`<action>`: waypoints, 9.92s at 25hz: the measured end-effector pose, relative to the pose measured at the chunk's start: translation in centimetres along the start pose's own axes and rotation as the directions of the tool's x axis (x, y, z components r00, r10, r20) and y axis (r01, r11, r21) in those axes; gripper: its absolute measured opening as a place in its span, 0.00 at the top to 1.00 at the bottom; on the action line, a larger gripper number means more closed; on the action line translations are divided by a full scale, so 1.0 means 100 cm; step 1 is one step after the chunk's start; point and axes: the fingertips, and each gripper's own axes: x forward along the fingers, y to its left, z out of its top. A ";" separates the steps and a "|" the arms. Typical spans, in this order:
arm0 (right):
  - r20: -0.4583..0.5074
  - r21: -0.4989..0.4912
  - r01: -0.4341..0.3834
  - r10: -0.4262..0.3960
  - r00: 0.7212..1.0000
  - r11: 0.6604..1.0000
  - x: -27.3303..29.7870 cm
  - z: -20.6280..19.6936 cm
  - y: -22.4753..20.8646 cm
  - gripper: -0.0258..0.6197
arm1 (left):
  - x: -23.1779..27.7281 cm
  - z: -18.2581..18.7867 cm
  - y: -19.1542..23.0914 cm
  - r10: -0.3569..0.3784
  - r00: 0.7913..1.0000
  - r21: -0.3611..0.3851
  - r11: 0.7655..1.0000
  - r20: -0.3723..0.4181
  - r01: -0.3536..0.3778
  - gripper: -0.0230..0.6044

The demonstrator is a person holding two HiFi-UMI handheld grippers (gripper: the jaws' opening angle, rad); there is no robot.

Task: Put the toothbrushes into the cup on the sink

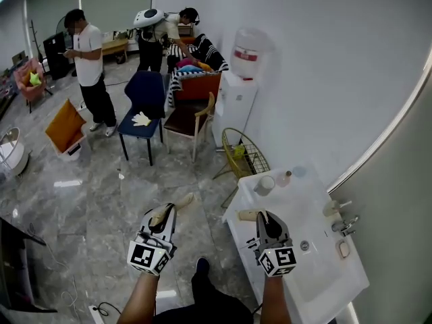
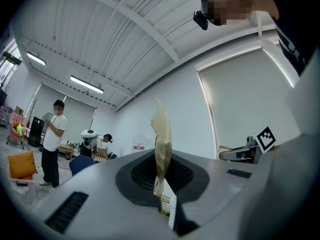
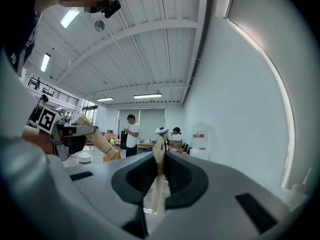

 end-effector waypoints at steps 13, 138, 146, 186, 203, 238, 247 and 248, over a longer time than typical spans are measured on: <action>0.015 -0.035 -0.081 0.082 0.997 0.996 0.149 0.022 -0.068 0.88 | 0.144 0.004 0.050 0.037 0.999 0.029 0.999 0.019 -0.038 0.92; -0.101 -0.083 0.840 -0.843 0.528 0.536 0.135 -0.029 -0.260 0.88 | 0.494 -0.140 -0.139 -0.905 0.426 -0.129 0.425 -0.028 0.896 0.92; -0.108 -0.070 0.819 -0.821 0.561 0.569 0.152 -0.063 -0.257 0.88 | 0.484 -0.171 -0.138 -0.904 0.426 -0.136 0.427 -0.041 0.894 0.92; -0.254 -0.006 0.768 -0.744 0.618 0.641 0.184 -0.201 -0.267 0.87 | 0.481 -0.225 -0.114 -0.884 0.466 -0.175 0.465 -0.038 0.868 0.92; -0.130 0.071 0.764 -0.754 0.644 0.641 0.164 -0.157 -0.265 0.51 | 0.482 -0.203 -0.118 -0.879 0.475 -0.190 0.471 -0.024 0.861 0.92; -0.015 -0.027 0.796 -0.796 0.604 0.605 0.136 -0.055 -0.247 0.53 | 0.482 -0.162 -0.127 -0.878 0.477 -0.161 0.475 -0.025 0.865 0.92; 0.014 -0.059 0.794 -0.795 0.607 0.605 0.137 -0.041 -0.243 0.91 | 0.483 -0.160 -0.125 -0.874 0.486 -0.174 0.482 -0.023 0.859 0.92; 0.018 -0.055 0.797 -0.797 0.604 0.602 0.137 -0.041 -0.243 0.92 | 0.483 -0.160 -0.125 -0.875 0.484 -0.172 0.480 -0.024 0.860 0.92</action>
